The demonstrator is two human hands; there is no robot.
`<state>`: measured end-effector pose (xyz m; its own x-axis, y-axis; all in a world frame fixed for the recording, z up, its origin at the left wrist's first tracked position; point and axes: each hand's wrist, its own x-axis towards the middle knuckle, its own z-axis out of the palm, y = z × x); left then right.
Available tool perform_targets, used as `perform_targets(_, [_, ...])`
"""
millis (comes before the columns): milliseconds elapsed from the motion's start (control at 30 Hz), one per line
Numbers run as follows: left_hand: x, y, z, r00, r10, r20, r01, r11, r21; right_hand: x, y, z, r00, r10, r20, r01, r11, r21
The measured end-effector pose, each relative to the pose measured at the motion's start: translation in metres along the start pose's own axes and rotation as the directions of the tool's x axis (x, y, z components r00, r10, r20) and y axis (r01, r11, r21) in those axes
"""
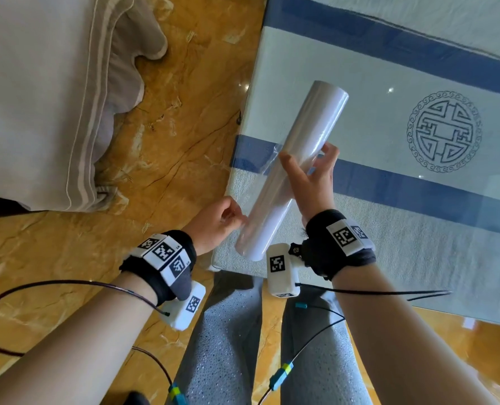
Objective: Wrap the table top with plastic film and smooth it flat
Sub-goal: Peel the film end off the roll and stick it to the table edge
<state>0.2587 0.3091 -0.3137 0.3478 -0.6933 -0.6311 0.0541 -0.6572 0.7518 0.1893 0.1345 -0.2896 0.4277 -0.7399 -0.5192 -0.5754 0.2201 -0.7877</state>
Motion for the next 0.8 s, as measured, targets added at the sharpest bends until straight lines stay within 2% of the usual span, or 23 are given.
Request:
perform_targets(167, [0.006, -0.004, -0.007, 0.999, -0.047, -0.026, 0.051, 0.985, 0.164, -0.002, 0.004, -0.011, 0.997, 0.083, 0.0, -0.083, 0.989, 0.119])
perform_targets(267, [0.009, -0.002, -0.004, 0.998, -0.055, -0.012, 0.056, 0.961, 0.273, -0.006, 0.007, -0.013, 0.993, 0.113, -0.017, -0.11, 0.986, 0.122])
perform_targets(367, [0.011, 0.001, -0.002, 0.999, -0.049, 0.017, 0.042, 0.955, 0.295, -0.01, 0.01, -0.014, 0.991, 0.132, -0.035, -0.126, 0.982, 0.139])
perform_targets(533, [0.011, 0.003, 0.009, 0.985, -0.132, 0.113, 0.112, 0.98, 0.163, -0.01, 0.013, -0.015, 0.99, 0.122, -0.074, -0.107, 0.979, 0.175])
perform_targets(667, [0.01, -0.002, 0.012, 0.979, -0.165, 0.116, 0.15, 0.98, 0.128, -0.009, 0.012, -0.019, 0.989, 0.112, -0.099, -0.091, 0.976, 0.196])
perform_targets(733, [0.012, -0.002, 0.011, 0.975, -0.194, 0.108, 0.197, 0.98, -0.017, -0.008, 0.013, -0.024, 0.987, 0.115, -0.115, -0.086, 0.97, 0.227])
perform_targets(800, [0.015, 0.0, 0.012, 0.959, -0.262, 0.106, 0.28, 0.934, -0.224, -0.006, 0.015, -0.03, 0.983, 0.125, -0.133, -0.085, 0.958, 0.276])
